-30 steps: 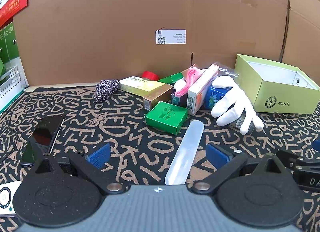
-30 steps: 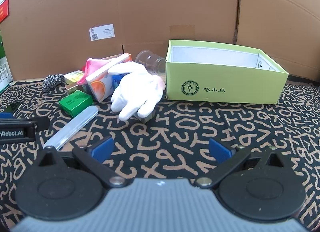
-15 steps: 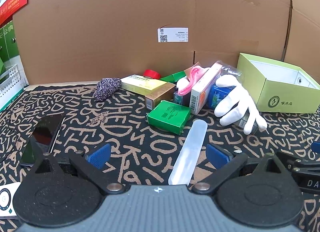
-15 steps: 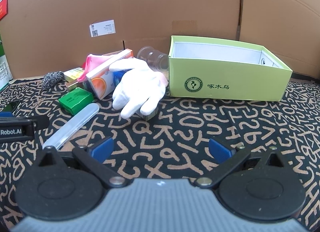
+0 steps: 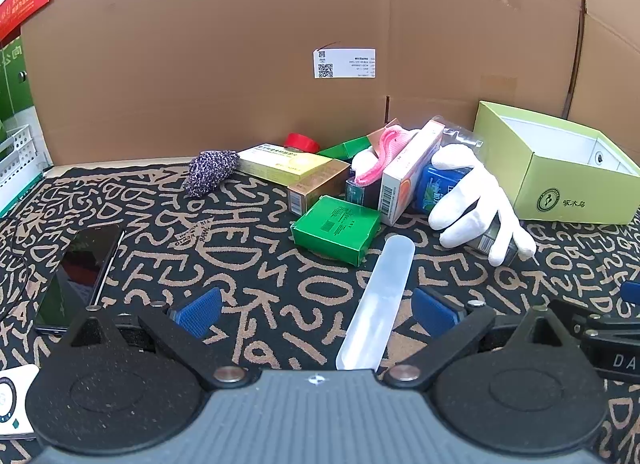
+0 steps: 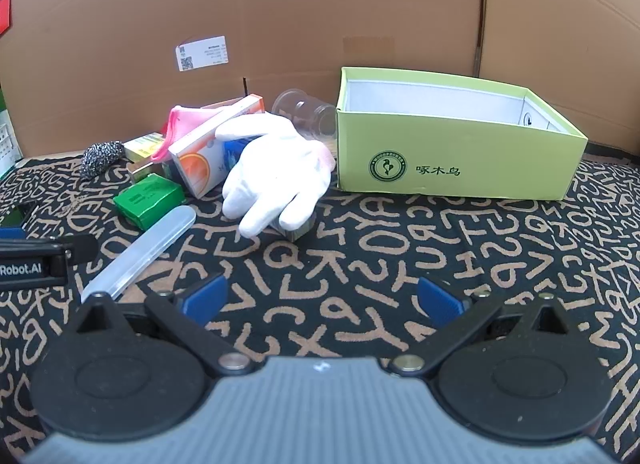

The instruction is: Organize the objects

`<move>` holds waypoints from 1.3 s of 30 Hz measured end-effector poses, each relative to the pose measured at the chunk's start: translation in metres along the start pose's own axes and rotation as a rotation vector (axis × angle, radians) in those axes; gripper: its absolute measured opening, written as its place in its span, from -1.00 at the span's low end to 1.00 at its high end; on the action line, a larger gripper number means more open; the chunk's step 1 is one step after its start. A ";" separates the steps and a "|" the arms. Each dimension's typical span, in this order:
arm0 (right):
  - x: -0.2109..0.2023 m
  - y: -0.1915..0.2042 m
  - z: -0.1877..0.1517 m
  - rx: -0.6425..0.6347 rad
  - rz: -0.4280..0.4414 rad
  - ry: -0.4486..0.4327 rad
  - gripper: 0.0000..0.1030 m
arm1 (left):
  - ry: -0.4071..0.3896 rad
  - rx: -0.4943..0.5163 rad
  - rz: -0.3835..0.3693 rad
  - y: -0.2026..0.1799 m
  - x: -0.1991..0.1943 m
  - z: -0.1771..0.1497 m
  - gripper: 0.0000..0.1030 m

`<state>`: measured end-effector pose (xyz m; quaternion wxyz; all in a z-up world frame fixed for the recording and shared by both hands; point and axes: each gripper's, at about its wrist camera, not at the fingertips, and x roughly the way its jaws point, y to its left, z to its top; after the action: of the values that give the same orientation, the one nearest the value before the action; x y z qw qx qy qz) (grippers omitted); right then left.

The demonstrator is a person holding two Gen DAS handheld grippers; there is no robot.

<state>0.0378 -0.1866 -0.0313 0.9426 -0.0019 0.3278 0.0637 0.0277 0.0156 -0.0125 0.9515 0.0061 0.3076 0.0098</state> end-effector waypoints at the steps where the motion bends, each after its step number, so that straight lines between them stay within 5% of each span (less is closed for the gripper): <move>1: 0.001 0.000 0.000 -0.001 0.001 0.001 1.00 | 0.000 0.000 0.000 0.000 0.000 0.000 1.00; 33: 0.012 0.006 0.005 -0.003 0.010 0.023 1.00 | 0.028 0.002 -0.018 -0.001 0.012 0.001 1.00; 39: 0.025 0.026 0.007 -0.039 0.097 0.040 1.00 | 0.022 -0.033 -0.025 0.023 0.021 0.015 1.00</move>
<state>0.0586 -0.1580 -0.0401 0.9314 -0.0058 0.3451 0.1157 0.0527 0.0392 -0.0125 0.9480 -0.0138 0.3181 0.0031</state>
